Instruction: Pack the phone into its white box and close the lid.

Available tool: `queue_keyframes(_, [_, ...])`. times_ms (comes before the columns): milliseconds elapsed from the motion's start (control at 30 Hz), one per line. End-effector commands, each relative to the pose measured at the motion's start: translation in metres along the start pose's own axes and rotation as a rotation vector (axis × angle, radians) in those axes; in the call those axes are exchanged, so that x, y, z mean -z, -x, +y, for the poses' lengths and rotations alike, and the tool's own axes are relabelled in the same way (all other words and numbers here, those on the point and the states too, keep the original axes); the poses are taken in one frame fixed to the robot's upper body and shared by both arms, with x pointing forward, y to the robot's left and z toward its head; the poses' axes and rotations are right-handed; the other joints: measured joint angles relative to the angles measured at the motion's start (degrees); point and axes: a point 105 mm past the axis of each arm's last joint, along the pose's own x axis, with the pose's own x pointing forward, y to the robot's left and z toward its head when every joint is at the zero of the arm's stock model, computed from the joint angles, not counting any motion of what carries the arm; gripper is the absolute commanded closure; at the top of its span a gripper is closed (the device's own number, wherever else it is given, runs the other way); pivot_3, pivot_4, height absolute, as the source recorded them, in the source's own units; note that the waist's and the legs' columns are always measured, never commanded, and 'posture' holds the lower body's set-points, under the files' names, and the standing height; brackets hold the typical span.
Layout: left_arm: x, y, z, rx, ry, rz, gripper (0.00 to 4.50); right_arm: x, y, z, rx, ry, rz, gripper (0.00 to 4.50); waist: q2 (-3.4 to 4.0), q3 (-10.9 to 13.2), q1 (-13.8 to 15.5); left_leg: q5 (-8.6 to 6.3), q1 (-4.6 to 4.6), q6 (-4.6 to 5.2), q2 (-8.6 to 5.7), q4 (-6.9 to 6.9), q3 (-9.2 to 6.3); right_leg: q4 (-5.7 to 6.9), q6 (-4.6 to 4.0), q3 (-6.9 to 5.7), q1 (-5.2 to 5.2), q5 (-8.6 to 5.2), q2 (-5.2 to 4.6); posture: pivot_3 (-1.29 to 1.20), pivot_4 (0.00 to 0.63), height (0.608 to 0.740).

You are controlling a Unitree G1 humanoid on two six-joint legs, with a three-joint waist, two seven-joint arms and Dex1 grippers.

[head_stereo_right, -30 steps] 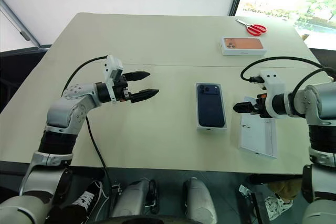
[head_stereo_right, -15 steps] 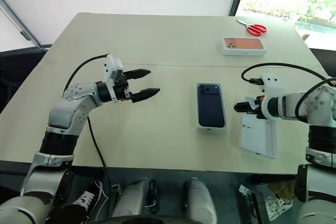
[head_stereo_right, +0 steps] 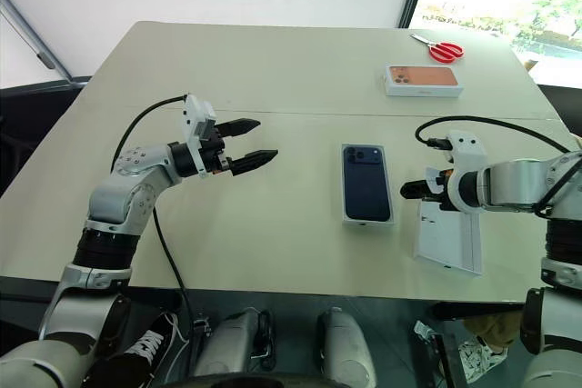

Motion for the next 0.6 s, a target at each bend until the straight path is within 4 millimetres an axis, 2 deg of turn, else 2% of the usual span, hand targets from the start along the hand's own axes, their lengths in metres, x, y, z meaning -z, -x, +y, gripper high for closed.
queue_keyframes(33, [-0.010,-0.001,0.000,-0.009,-0.047,-0.030,0.00,0.000,0.006,0.006,-0.005,-0.028,-0.040,0.02,-0.02,0.0,0.1,0.00,-0.01,0.00,0.01,0.00,-0.01,-0.01,0.01,0.00,0.01,0.00,0.01,0.00,0.150,0.740])
queue_keyframes(133, [-0.011,-0.001,0.000,-0.012,-0.057,-0.032,0.00,0.006,0.008,0.012,0.012,-0.053,-0.036,0.02,-0.02,0.0,0.0,-0.01,-0.06,0.02,0.01,0.06,0.00,-0.01,0.08,0.00,0.00,0.01,0.02,0.00,0.150,0.740])
queue_keyframes(267, [-0.011,-0.003,-0.001,-0.012,-0.043,-0.040,0.00,0.011,0.006,0.007,0.066,-0.087,-0.038,0.02,-0.04,0.0,0.0,-0.02,-0.07,0.04,0.01,0.09,0.00,-0.02,0.17,0.01,0.00,-0.02,0.05,0.00,0.150,0.740])
queue_keyframes(300, [-0.011,-0.003,-0.002,-0.012,-0.043,-0.040,0.00,0.010,0.006,0.007,0.070,-0.090,-0.040,0.26,-0.04,0.0,0.0,-0.02,-0.07,0.04,0.01,0.09,0.00,-0.03,0.18,0.02,0.00,-0.02,0.05,0.00,0.150,0.740])
queue_keyframes(367, [-0.012,-0.003,-0.002,-0.008,-0.047,-0.043,0.00,0.009,0.005,0.009,0.069,-0.085,-0.046,0.90,-0.04,0.0,0.0,-0.02,-0.08,0.05,0.01,0.09,0.00,-0.03,0.20,0.03,0.00,-0.03,0.06,0.00,0.150,0.740])
queue_keyframes(600, [-0.013,-0.003,-0.002,0.001,-0.052,-0.040,0.00,0.015,-0.001,0.012,0.080,-0.069,-0.021,4.44,-0.04,0.0,0.0,-0.03,-0.08,0.05,0.02,0.09,0.00,-0.04,0.22,0.05,0.00,-0.05,0.08,0.00,0.150,0.740])
